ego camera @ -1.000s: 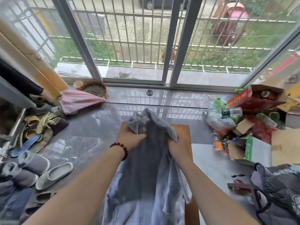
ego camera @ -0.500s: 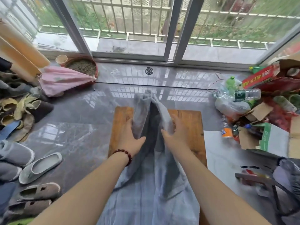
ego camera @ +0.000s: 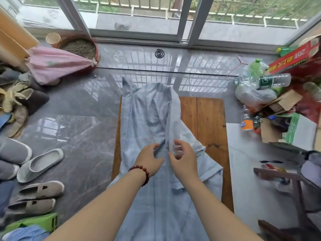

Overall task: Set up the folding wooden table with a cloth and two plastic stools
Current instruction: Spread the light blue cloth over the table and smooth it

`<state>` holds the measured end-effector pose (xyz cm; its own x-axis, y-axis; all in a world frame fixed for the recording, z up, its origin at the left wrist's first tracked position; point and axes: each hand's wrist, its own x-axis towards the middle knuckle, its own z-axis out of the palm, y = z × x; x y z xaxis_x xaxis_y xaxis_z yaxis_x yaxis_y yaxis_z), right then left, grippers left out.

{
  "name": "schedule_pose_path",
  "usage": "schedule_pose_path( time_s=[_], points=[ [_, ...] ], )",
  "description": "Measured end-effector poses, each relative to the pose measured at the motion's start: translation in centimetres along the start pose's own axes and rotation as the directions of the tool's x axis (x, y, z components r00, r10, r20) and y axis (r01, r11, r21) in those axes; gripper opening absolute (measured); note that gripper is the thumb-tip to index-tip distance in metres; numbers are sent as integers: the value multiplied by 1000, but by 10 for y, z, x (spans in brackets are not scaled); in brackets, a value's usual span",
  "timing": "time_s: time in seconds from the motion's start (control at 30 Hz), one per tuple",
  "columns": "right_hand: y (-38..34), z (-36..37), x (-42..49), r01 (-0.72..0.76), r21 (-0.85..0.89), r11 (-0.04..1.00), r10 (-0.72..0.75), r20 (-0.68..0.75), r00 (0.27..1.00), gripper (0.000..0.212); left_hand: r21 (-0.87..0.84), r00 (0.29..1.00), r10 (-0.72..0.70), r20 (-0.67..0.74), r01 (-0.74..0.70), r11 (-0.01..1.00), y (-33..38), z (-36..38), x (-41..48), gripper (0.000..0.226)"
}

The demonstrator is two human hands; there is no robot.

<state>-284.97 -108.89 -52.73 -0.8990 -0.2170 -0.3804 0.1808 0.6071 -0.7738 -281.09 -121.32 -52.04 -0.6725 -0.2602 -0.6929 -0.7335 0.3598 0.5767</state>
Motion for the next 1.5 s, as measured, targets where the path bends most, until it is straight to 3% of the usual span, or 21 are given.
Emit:
schedule_pose_path(
  time_s=[0.33,0.67,0.8,0.93,1.03,1.1,1.17,1.27,1.37,1.43,1.5],
  points=[
    [41,2,-19,-93,-53,994,91,-35,995,25,44,993,-42,107,37,998,-4,33,0,46],
    [44,-2,-8,-134,-48,990,136,54,989,51,-176,970,-221,97,236,956,1,50,13,52],
    [42,-8,-5,-122,-19,992,124,86,989,73,-197,972,-226,65,234,952,5,55,14,47],
    [39,-11,11,-202,-142,969,216,95,972,89,-149,974,-224,41,228,962,6,59,18,49],
    [37,-10,28,-266,-308,913,310,104,945,53,-129,969,-246,26,248,960,5,58,22,55],
    [37,-14,36,-309,-329,892,350,72,934,24,-146,967,-253,41,256,956,9,58,23,58],
    [38,-19,42,-310,-295,904,331,24,943,10,-152,974,-222,35,224,963,14,60,28,56],
    [36,-28,45,-249,-170,953,238,-83,968,6,-155,989,-141,50,148,977,29,63,33,41],
    [32,-43,47,-180,-73,981,159,-229,960,8,-80,999,-11,40,14,997,51,70,37,2],
    [31,-56,54,-148,-30,988,130,-333,934,7,-26,998,66,7,-65,998,65,77,40,28],
    [29,-70,67,-100,22,995,100,-432,896,7,-27,993,117,-1,-117,993,75,84,42,21]
  ],
)
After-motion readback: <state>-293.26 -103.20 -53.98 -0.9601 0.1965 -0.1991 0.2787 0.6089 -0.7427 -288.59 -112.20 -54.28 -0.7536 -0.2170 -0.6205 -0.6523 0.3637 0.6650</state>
